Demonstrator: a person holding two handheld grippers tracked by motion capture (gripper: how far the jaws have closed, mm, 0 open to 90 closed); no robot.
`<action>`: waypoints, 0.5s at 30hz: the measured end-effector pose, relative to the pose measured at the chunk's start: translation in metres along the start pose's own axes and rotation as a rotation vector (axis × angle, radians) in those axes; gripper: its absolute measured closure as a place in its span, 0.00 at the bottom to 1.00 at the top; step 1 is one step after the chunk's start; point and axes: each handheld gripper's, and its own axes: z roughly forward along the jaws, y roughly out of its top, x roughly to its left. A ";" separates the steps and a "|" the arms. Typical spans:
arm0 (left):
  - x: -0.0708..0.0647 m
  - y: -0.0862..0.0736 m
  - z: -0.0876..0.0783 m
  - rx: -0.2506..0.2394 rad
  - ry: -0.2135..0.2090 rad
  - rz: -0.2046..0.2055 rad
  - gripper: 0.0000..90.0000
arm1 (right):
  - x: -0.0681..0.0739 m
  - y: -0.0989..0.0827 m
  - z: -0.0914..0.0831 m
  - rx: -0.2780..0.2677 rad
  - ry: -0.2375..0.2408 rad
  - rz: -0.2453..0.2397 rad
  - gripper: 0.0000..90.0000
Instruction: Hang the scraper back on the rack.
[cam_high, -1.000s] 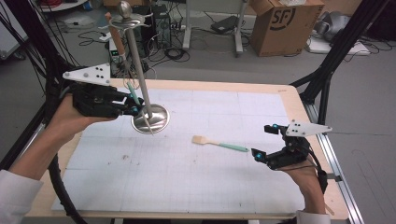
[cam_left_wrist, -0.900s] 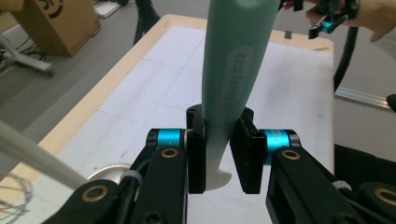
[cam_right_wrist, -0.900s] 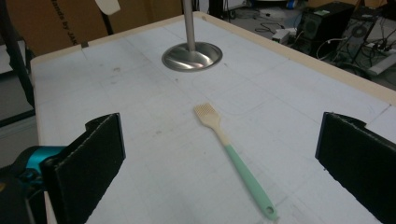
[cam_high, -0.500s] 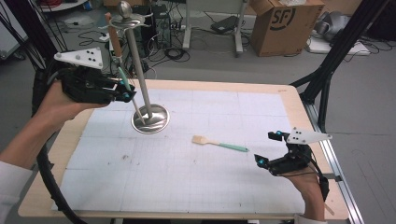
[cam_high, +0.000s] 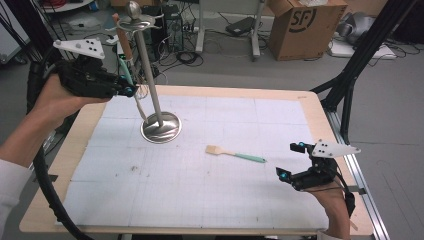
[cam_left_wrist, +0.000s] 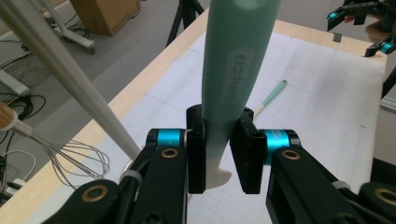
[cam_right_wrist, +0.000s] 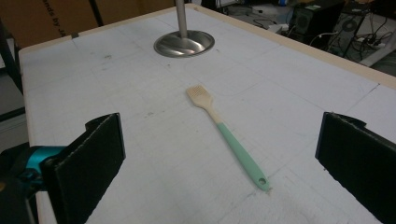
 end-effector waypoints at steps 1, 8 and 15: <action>0.001 0.000 0.000 0.002 0.000 0.000 0.85 | 0.000 0.000 0.000 -0.005 -0.001 -0.001 0.00; 0.003 0.005 0.000 0.009 0.010 -0.005 0.85 | 0.001 0.002 0.000 -0.011 0.000 0.000 0.00; 0.008 0.014 -0.005 0.010 0.025 -0.012 0.85 | 0.003 0.004 -0.001 -0.028 -0.003 -0.004 0.00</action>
